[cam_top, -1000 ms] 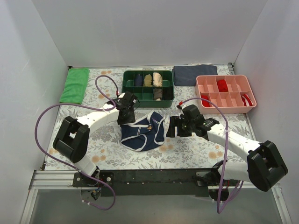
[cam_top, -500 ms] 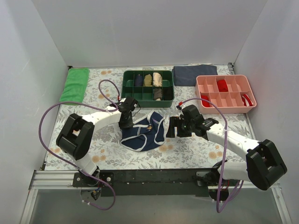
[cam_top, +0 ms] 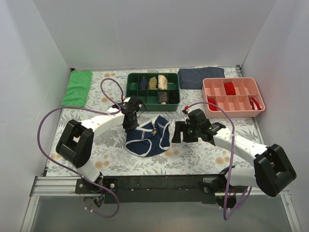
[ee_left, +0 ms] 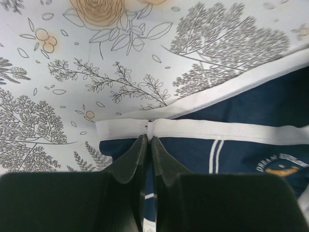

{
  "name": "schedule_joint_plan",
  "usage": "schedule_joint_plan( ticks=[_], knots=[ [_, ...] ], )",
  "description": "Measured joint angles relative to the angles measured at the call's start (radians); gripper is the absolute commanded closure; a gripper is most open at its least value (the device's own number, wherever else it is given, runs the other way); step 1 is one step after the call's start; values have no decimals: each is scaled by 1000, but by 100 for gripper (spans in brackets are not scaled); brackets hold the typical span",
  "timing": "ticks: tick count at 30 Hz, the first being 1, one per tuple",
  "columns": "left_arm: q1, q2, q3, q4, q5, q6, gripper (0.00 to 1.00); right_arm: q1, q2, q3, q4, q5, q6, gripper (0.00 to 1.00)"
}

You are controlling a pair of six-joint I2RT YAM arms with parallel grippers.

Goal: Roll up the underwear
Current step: Flatten out the underwear at the center of the board.

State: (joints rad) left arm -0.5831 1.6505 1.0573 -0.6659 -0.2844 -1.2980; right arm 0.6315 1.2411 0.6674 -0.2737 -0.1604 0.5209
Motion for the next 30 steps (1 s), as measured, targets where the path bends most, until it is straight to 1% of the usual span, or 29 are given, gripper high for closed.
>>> schedule_joint_plan(
  ticks=[6,8,10,11,12,14,17,20,21,22,23,30],
  knots=[
    [0,-83,50,-21,-4,4,100,0,16,-11,2,0,0,21],
    [-1,-110,53,-25,-7,2,100,0,23,-11,5,0,0,22],
    [-1,-135,53,-42,-20,-5,100,0,28,-11,11,0,0,26],
    [-1,-141,52,-47,-26,-8,100,0,33,-11,16,0,0,30],
    [-1,-152,47,-48,-32,-16,100,0,39,-11,21,-1,0,38],
    [-1,-190,10,-42,-45,-32,100,0,61,-7,33,-6,-3,49],
    [1,-264,-65,-33,-50,-56,100,0,113,20,46,-29,-3,79],
    [8,-340,-122,-32,-50,-80,100,0,167,53,90,-63,3,91],
    [11,-357,-134,-26,-50,-89,100,0,176,59,105,-74,3,93],
    [12,-364,-139,-23,-50,-95,100,0,184,63,120,-82,5,94],
    [13,-367,-145,-12,-50,-100,100,1,190,67,133,-90,6,98],
    [19,-364,-168,16,-57,-116,100,13,285,111,214,-155,16,99]
  ],
)
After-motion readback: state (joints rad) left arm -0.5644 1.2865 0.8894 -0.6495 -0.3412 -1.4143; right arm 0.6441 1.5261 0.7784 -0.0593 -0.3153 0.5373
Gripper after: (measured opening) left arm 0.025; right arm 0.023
